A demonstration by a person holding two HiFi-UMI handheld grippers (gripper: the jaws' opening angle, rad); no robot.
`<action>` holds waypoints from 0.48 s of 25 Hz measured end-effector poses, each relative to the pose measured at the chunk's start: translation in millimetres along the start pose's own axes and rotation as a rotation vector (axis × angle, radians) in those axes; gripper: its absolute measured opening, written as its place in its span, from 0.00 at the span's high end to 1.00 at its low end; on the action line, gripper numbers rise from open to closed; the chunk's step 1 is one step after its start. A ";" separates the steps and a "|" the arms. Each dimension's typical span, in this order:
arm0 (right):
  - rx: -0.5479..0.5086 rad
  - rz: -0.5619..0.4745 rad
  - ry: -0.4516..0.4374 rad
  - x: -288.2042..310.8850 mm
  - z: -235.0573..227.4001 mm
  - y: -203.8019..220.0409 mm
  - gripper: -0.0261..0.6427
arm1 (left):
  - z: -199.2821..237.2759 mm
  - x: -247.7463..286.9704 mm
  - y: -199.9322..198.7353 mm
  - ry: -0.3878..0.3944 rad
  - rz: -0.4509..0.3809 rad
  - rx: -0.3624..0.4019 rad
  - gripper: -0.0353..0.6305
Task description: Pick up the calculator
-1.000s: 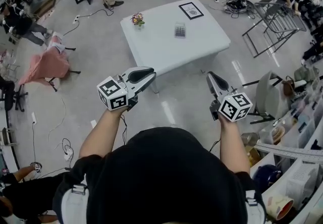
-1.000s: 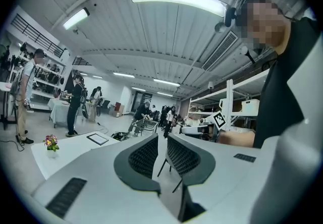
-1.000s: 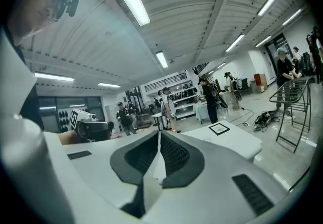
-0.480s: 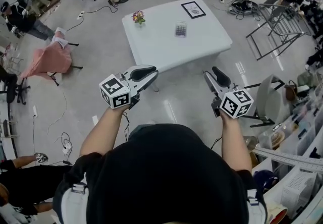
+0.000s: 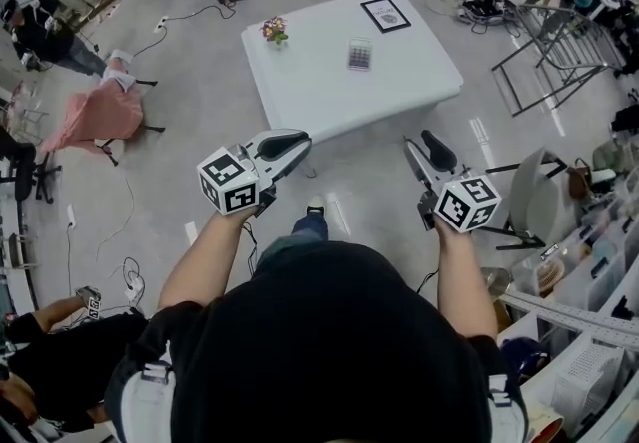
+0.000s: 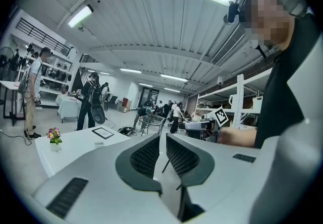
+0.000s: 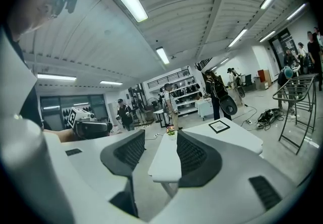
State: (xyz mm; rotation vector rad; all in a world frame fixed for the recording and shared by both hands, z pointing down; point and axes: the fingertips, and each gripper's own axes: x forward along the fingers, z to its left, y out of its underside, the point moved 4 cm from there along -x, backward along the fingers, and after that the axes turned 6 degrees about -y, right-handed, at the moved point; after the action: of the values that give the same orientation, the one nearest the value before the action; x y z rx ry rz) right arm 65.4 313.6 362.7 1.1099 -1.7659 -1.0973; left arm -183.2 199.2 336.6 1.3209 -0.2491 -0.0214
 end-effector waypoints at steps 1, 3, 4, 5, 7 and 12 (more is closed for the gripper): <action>-0.002 0.002 0.003 2.4 -2.6 -1.2 0.67 | 4.1 2.6 1.1 0.001 0.002 -0.005 0.86; -0.004 0.006 0.011 8.2 -8.7 -3.5 0.67 | 13.6 9.2 2.8 0.005 0.004 -0.014 0.86; -0.003 0.008 0.015 11.1 -12.3 -4.0 0.67 | 18.5 13.1 3.4 0.008 0.005 -0.017 0.86; -0.001 0.010 0.021 14.2 -16.2 -4.2 0.67 | 23.4 17.3 4.1 0.013 0.006 -0.019 0.86; 0.002 0.018 0.031 20.9 -24.9 -4.6 0.66 | 33.7 26.4 5.3 0.022 0.008 -0.022 0.86; 0.017 0.035 0.050 45.7 -49.5 -10.0 0.66 | 63.6 53.4 6.4 0.046 0.025 -0.044 0.86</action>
State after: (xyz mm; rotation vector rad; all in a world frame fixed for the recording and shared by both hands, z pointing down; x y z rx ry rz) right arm 97.9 255.5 377.2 1.1032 -1.7523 -1.0263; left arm -144.3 131.6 366.0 1.2725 -0.2248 0.0239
